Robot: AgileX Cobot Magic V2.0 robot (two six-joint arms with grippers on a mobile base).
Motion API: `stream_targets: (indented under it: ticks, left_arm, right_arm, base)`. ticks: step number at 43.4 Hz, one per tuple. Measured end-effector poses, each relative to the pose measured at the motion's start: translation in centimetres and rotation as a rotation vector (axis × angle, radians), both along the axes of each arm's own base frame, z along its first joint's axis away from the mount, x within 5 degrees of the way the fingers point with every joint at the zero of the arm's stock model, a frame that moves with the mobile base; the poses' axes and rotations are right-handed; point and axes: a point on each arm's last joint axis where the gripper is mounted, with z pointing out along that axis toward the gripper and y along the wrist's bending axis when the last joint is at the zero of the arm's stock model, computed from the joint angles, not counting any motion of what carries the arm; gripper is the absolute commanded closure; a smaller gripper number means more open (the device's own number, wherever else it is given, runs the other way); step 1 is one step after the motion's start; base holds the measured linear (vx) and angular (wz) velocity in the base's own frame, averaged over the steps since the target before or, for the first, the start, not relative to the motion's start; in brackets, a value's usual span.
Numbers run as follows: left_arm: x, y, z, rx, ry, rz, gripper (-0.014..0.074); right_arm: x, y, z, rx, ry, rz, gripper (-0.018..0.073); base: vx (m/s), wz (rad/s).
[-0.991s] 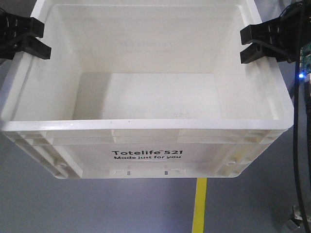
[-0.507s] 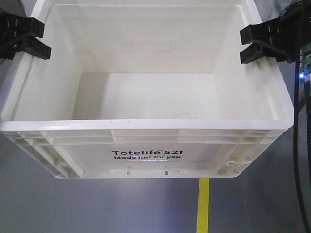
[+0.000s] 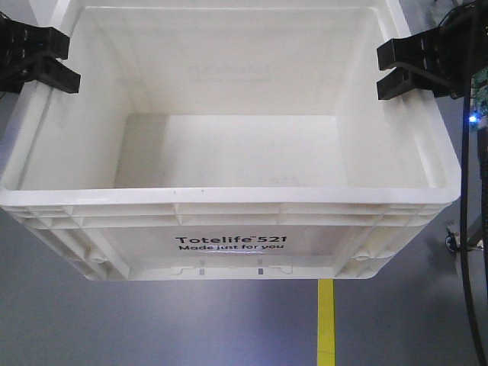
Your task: Place moving items into box and shelve
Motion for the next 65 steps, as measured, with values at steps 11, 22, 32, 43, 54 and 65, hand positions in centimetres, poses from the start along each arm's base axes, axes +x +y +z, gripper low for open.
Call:
stream_targets:
  ticks: [11,22,32,43,54,65]
  left_arm:
    - [0.00,0.00,0.00,0.000,0.000,0.000,0.0600]
    - [0.00,0.00,0.00,0.000,0.000,0.000,0.0600]
    - [0.00,0.00,0.00,0.000,0.000,0.000,0.0600]
    - [0.00,0.00,0.00,0.000,0.000,0.000,0.0600]
    - [0.00,0.00,0.00,0.000,0.000,0.000,0.0600]
    - [0.00,0.00,0.00,0.000,0.000,0.000,0.0600]
  right_arm:
    - [0.00,0.00,0.00,0.000,0.000,0.000,0.0559]
    - [0.00,0.00,0.00,0.000,0.000,0.000,0.0559]
    - [0.00,0.00,0.00,0.000,0.000,0.000,0.0559]
    - [0.00,0.00,0.00,0.000,0.000,0.000,0.0559]
    - [0.00,0.00,0.00,0.000,0.000,0.000,0.0559]
    - [0.00,0.00,0.00,0.000,0.000,0.000,0.0559]
  base:
    - [0.50,-0.09]
    - [0.50,-0.14]
    - [0.50,-0.14]
    - [0.49,-0.15]
    - [0.47,-0.20]
    - [0.46,-0.23]
